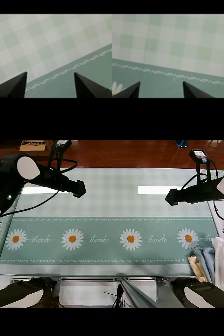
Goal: Fold the shirts.
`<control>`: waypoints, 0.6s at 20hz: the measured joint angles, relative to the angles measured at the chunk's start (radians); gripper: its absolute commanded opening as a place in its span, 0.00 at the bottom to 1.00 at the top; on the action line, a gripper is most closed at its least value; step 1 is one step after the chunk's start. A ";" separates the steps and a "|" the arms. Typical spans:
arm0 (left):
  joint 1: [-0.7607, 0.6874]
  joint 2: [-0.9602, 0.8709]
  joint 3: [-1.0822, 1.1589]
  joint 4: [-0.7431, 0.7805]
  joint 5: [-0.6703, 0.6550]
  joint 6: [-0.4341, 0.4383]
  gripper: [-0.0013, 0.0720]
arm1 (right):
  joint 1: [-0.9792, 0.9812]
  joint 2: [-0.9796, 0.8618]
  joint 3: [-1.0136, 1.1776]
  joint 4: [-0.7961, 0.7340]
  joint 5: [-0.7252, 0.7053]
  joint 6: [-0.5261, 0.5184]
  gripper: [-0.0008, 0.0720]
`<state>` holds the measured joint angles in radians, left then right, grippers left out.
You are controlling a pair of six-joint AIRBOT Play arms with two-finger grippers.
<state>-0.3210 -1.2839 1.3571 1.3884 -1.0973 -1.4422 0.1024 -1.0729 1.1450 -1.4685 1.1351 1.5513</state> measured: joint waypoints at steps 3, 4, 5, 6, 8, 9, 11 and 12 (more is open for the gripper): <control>-0.002 0.000 0.000 0.007 0.002 -0.006 1.00 | 0.004 -0.001 0.000 -0.002 -0.005 0.006 0.84; -0.003 0.000 0.000 0.010 0.003 -0.006 1.00 | 0.004 -0.001 0.000 -0.002 -0.007 0.006 0.84; -0.003 0.000 0.000 0.011 0.005 -0.007 1.00 | 0.005 -0.001 0.000 -0.002 -0.012 0.006 0.84; -0.003 0.000 0.000 0.011 0.007 -0.010 1.00 | 0.005 -0.001 0.000 -0.002 -0.013 0.009 0.84; -0.003 0.000 0.000 0.014 0.007 -0.010 1.00 | 0.005 -0.001 0.000 -0.002 -0.018 0.009 0.84; -0.003 0.000 0.000 0.014 0.007 -0.010 1.00 | 0.005 -0.001 0.000 -0.003 -0.018 0.009 0.84; -0.003 0.000 0.001 0.014 0.008 -0.010 1.00 | 0.005 -0.001 0.000 -0.004 -0.020 0.009 0.84; -0.003 0.000 0.001 0.014 0.008 -0.010 1.00 | 0.005 -0.001 0.000 -0.004 -0.020 0.009 0.84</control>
<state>-0.3241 -1.2839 1.3579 1.4025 -1.0897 -1.4521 0.1074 -1.0740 1.1450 -1.4723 1.1149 1.5604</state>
